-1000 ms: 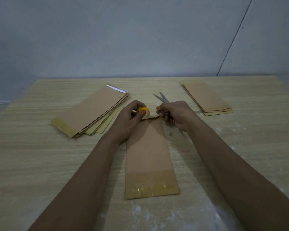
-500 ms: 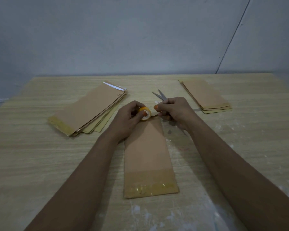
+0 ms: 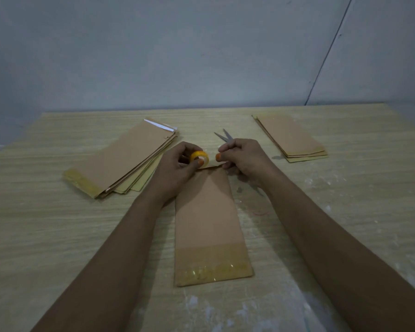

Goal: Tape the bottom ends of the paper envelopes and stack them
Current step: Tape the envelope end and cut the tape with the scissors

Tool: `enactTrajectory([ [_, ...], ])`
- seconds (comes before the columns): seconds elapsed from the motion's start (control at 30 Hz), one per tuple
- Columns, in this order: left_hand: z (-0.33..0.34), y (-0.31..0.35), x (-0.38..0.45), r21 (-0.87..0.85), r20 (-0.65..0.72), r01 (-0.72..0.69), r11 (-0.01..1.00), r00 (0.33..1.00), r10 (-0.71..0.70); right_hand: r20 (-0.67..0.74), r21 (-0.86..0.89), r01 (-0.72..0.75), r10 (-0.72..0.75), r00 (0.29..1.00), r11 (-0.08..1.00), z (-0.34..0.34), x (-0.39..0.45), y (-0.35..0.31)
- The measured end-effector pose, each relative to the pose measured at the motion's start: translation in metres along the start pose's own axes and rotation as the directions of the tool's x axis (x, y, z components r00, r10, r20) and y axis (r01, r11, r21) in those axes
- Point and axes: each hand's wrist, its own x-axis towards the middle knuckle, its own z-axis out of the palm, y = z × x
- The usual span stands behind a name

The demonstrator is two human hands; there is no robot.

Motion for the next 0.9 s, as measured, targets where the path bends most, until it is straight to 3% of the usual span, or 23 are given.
enactTrajectory([
  [0.37, 0.0012, -0.0016, 0.0003, -0.069, 0.005, 0.016, 0.997, 1.0, -0.016, 0.011, -0.299, 0.187, -0.193, 0.981, 0.936, -0.0053, 0.0073, 0.0086],
  [0.6, 0.0009, -0.0012, -0.0006, -0.15, 0.019, 0.029, 0.988, 0.999, -0.027, 0.106, -0.112, 0.089, -0.077, 0.991, 0.99, -0.0087, 0.0089, 0.0068],
  [0.9, 0.0018, -0.0013, 0.0004, -0.115, -0.004, 0.017, 0.993, 1.0, -0.018, 0.077, -0.188, 0.252, -0.241, 0.967, 0.949, -0.0083, 0.0105, 0.0075],
])
